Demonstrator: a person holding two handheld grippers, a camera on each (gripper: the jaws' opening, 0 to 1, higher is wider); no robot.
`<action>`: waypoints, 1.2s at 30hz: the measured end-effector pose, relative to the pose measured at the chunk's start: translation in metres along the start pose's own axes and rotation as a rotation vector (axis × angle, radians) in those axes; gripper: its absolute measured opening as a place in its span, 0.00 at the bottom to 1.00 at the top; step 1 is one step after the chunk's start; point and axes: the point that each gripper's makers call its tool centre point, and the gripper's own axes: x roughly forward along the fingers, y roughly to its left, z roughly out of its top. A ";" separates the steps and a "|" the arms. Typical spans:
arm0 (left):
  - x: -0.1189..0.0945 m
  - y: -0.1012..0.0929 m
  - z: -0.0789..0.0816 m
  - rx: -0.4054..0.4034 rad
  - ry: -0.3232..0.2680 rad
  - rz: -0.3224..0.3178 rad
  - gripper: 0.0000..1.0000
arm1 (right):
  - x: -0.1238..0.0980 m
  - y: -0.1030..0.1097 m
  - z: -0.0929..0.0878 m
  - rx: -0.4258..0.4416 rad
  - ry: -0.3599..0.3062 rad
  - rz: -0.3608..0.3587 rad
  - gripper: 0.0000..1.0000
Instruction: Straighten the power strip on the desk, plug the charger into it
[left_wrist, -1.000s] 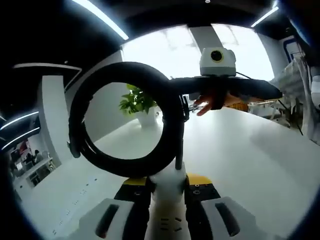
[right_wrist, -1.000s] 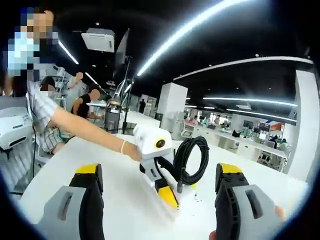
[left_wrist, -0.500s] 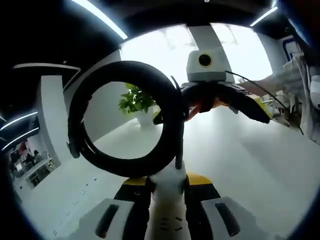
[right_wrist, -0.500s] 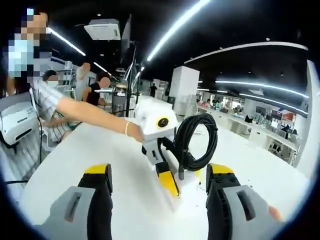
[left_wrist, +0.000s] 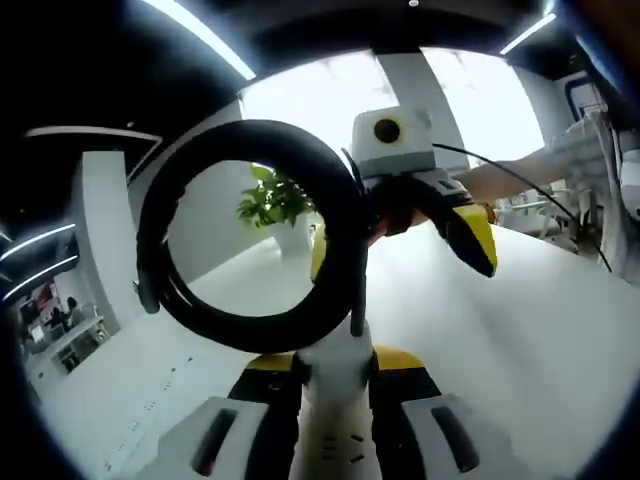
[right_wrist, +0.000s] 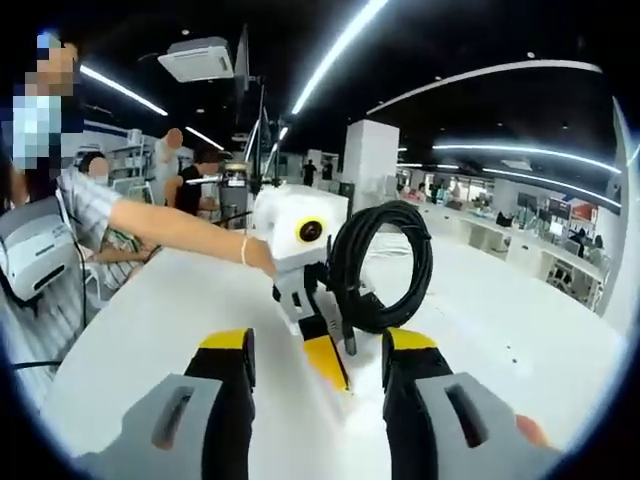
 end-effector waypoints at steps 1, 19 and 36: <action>0.000 0.000 0.000 0.000 -0.001 0.000 0.25 | 0.001 -0.001 0.000 0.003 -0.001 0.003 0.47; 0.000 0.000 -0.001 0.001 -0.003 0.000 0.25 | 0.012 -0.010 -0.006 -0.011 0.029 -0.016 0.25; 0.001 0.000 -0.003 -0.008 -0.003 0.005 0.25 | 0.015 -0.018 -0.008 -0.147 0.036 -0.095 0.03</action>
